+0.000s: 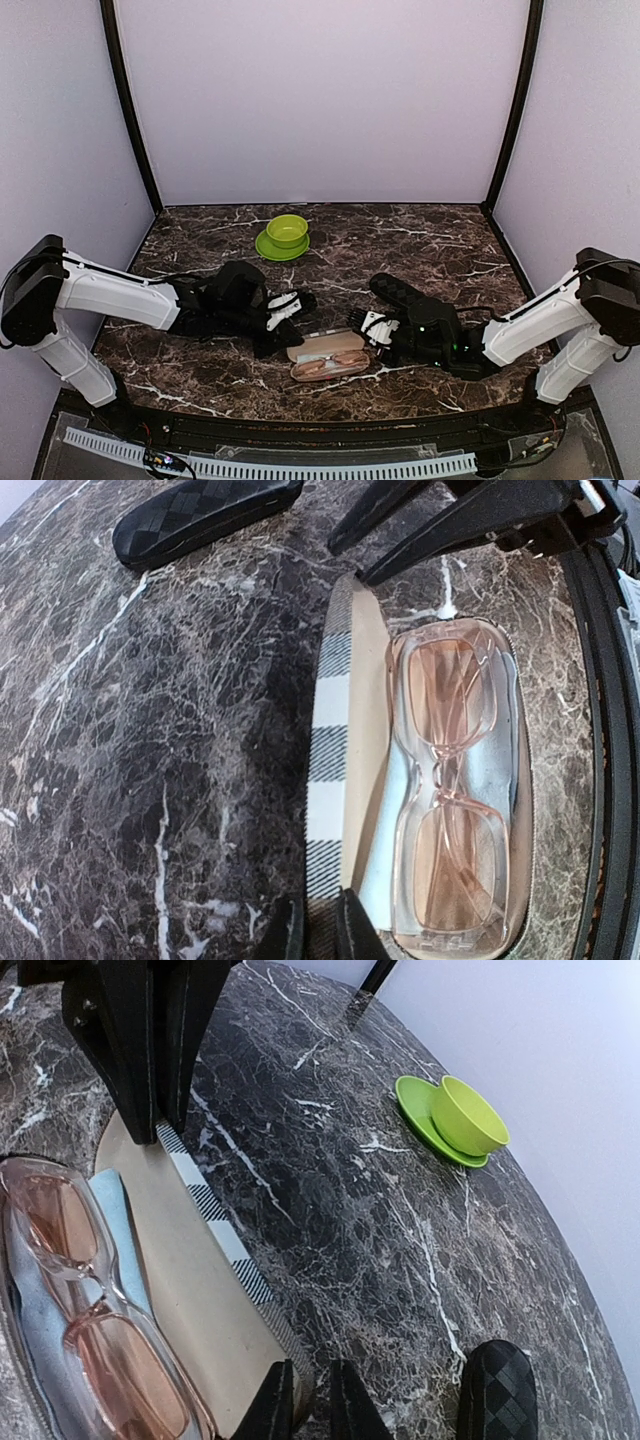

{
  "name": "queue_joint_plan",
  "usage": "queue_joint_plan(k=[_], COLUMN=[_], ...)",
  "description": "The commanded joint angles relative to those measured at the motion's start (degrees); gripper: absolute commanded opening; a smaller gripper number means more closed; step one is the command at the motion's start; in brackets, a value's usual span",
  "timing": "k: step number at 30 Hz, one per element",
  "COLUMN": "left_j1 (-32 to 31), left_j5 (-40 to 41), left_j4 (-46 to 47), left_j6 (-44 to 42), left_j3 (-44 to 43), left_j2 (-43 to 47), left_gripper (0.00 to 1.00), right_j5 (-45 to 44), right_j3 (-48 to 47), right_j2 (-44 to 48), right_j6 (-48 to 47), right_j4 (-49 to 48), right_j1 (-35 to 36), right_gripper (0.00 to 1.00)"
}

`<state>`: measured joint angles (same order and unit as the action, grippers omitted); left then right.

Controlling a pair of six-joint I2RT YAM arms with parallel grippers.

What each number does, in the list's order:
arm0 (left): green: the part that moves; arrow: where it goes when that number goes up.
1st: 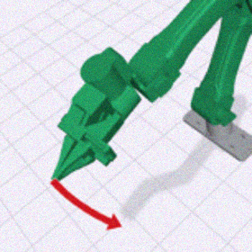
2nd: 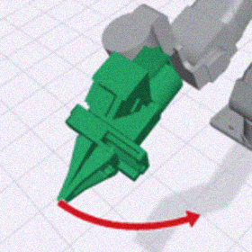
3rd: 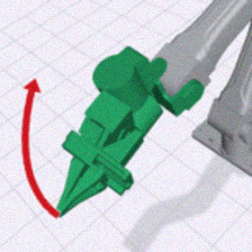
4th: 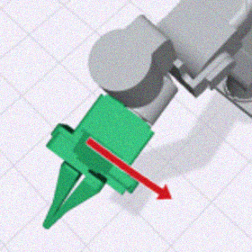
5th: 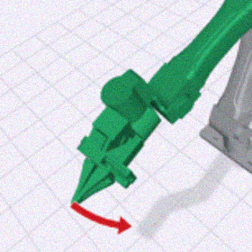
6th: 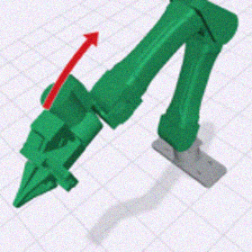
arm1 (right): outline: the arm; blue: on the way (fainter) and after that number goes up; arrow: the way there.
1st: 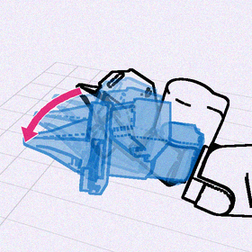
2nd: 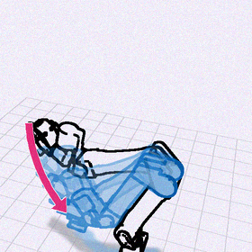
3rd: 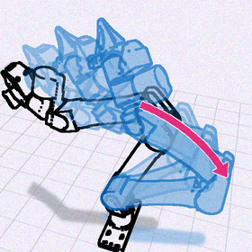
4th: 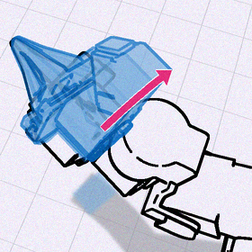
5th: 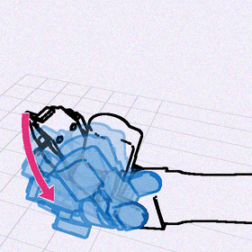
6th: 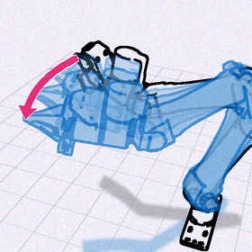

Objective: Organize the sunglasses
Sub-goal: Pass from the right arm to the left, then pass from the left arm to the right

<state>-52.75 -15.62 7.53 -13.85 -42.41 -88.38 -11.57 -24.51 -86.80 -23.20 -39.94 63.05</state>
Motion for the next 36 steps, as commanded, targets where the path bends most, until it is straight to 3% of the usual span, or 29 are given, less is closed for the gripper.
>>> queue_joint_plan(k=[1, 11, 14, 20, 23, 29, 36], left_j1=[0.28, 0.19, 0.12, -0.45, -1.08, -3.84, -8.13], left_j5=[2.45, 7.25, 9.62, 13.1, 15.68, 22.53, 30.93], left_j4=[-1.55, -1.39, -0.95, 1.8, 3.33, 6.79, 9.63], left_j6=[-0.62, -1.32, -1.52, -2.41, -3.61, -6.56, -8.95], left_j3=[-1.44, -1.45, -1.2, -0.01, 0.59, 0.95, 0.78], left_j2=[1.95, 4.28, 5.47, 7.05, 6.84, 5.68, 3.92], left_gripper=[0.08, 0.08, 0.08, 0.08, 0.07, 0.06, 0.05], right_j5=[-0.02, 0.63, -0.24, -4.21, -4.57, -2.0, 0.57], right_j3=[-0.05, -0.41, -1.04, -4.63, -7.44, -12.23, -15.9], right_j2=[-0.04, 1.14, 2.54, 5.76, 7.6, 8.5, 6.78], right_j6=[0.86, 3.82, 6.55, 17.51, 26.14, 42.15, 59.38], right_j4=[-4.19, -3.62, -1.78, 8.79, 15.85, 27.37, 34.82], right_j1=[-0.2, -0.2, -0.2, -0.5, -1.06, -1.81, -2.68], right_gripper=[0.18, 0.27, 0.35, 0.49, 0.51, 0.52, 0.39])
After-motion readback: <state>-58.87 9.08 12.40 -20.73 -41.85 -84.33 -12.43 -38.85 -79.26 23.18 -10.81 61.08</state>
